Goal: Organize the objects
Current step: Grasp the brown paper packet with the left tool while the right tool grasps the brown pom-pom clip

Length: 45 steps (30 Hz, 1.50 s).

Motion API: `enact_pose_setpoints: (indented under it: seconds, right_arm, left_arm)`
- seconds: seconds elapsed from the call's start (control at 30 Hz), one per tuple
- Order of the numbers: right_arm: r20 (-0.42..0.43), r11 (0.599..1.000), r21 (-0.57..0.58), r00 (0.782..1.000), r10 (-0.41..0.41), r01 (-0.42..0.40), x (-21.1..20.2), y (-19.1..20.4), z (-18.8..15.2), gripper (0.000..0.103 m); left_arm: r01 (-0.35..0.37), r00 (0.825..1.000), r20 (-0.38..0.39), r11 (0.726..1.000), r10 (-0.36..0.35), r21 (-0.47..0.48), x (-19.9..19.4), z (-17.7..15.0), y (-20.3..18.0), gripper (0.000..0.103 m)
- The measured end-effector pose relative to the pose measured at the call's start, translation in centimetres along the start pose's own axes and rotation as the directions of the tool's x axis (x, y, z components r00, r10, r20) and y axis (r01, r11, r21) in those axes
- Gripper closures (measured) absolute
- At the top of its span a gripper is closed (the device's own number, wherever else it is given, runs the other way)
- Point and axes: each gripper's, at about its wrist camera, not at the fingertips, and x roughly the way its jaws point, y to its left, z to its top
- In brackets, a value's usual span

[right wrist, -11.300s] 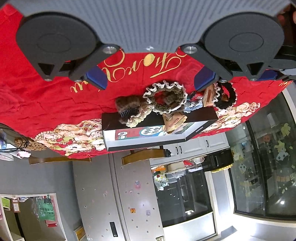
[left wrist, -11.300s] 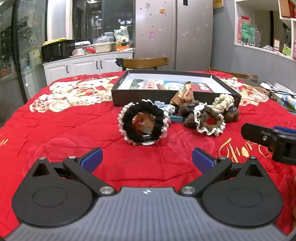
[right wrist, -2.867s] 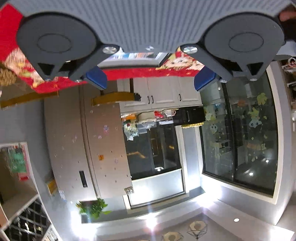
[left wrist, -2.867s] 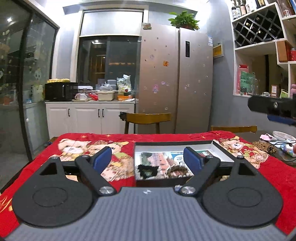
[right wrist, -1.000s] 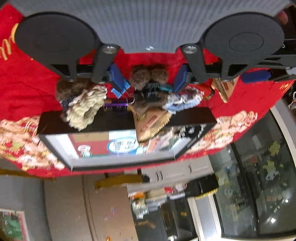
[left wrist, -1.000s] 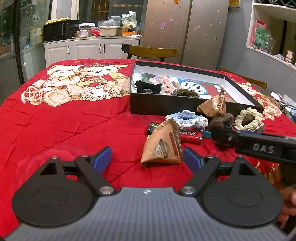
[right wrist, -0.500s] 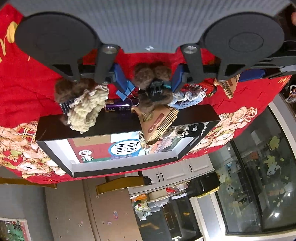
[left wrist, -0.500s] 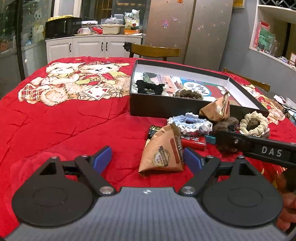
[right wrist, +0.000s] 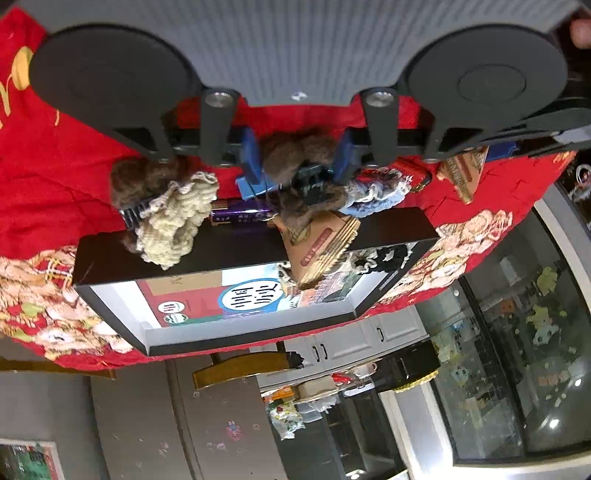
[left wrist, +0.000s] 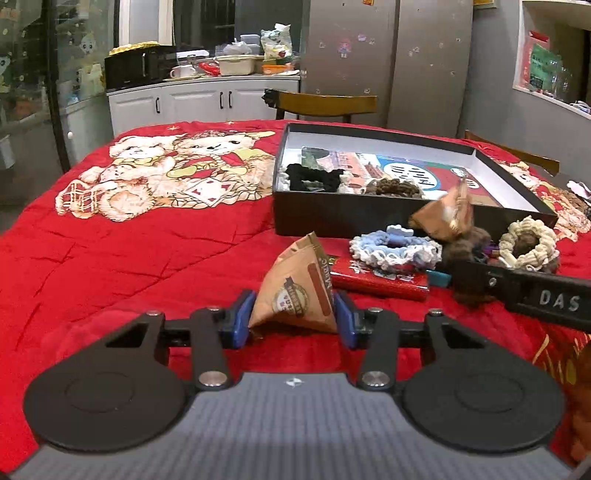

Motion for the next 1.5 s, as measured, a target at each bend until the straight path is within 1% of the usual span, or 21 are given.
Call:
enact_pose_setpoints:
  seconds: [0.1,0.13,0.23,0.33,0.4,0.57,0.77,0.9,0.97,1.23,1.33,1.5]
  right_arm:
    - [0.015,1.000,-0.021,1.000,-0.013,0.013,-0.3,0.4,-0.1,0.066]
    - [0.022,1.000,-0.017,1.000,-0.013,0.013,-0.5,0.4,-0.2,0.070]
    - [0.038,1.000,0.010,0.999,-0.010,0.009,-1.1,0.1,-0.4,0.070]
    - [0.048,1.000,0.030,0.999,-0.001,0.000,-1.6,-0.1,-0.6,0.070]
    - [0.069,0.999,0.033,0.998,-0.003,0.001,-2.0,-0.1,-0.7,0.070]
    - [0.105,0.999,0.049,0.994,0.000,-0.005,-2.7,-0.3,-0.8,0.070]
    - [0.141,0.999,0.041,0.990,0.005,-0.011,-3.4,-0.1,-1.0,0.070]
    - [0.157,0.999,0.041,0.987,0.015,-0.022,-3.6,-0.2,-0.9,0.070]
    - [0.160,0.999,0.045,0.987,0.021,-0.029,-3.6,-0.3,-0.9,0.070]
    - [0.200,0.999,0.013,0.979,0.037,-0.041,-4.2,0.3,-0.9,0.070]
    - [0.221,0.998,0.013,0.974,0.055,-0.060,-4.5,0.3,-1.0,0.070]
    - [0.262,0.995,0.029,0.961,0.084,-0.095,-5.1,0.2,-0.8,0.070]
  left_arm:
    - [0.019,1.000,0.004,1.000,-0.019,-0.022,-0.1,0.0,0.5,0.051]
    - [0.023,1.000,0.006,0.999,-0.023,-0.030,-0.2,0.0,0.6,0.051]
    - [0.033,0.999,0.009,0.998,-0.032,-0.055,-0.2,0.0,0.9,0.051]
    - [0.058,0.998,0.018,0.995,-0.057,-0.085,-0.2,-0.1,1.4,0.051]
    - [0.069,0.998,0.020,0.992,-0.067,-0.102,-0.2,-0.1,1.6,0.051]
    - [0.041,0.999,0.025,0.997,-0.040,-0.061,-0.4,-0.1,0.9,0.052]
    - [0.006,0.997,0.083,1.000,-0.004,-0.021,-1.3,-0.3,0.2,0.053]
    - [-0.016,0.995,0.103,1.000,0.016,0.000,-1.7,-0.3,-0.2,0.054]
    - [-0.016,0.994,0.110,1.000,0.015,0.005,-1.8,-0.3,-0.2,0.054]
    - [-0.021,0.994,0.107,1.000,0.023,-0.019,-1.8,-0.3,0.2,0.054]
    - [-0.033,0.995,0.094,0.999,0.035,-0.030,-1.6,-0.3,0.4,0.054]
    - [-0.025,0.996,0.087,0.999,0.029,-0.047,-1.5,-0.1,0.8,0.054]
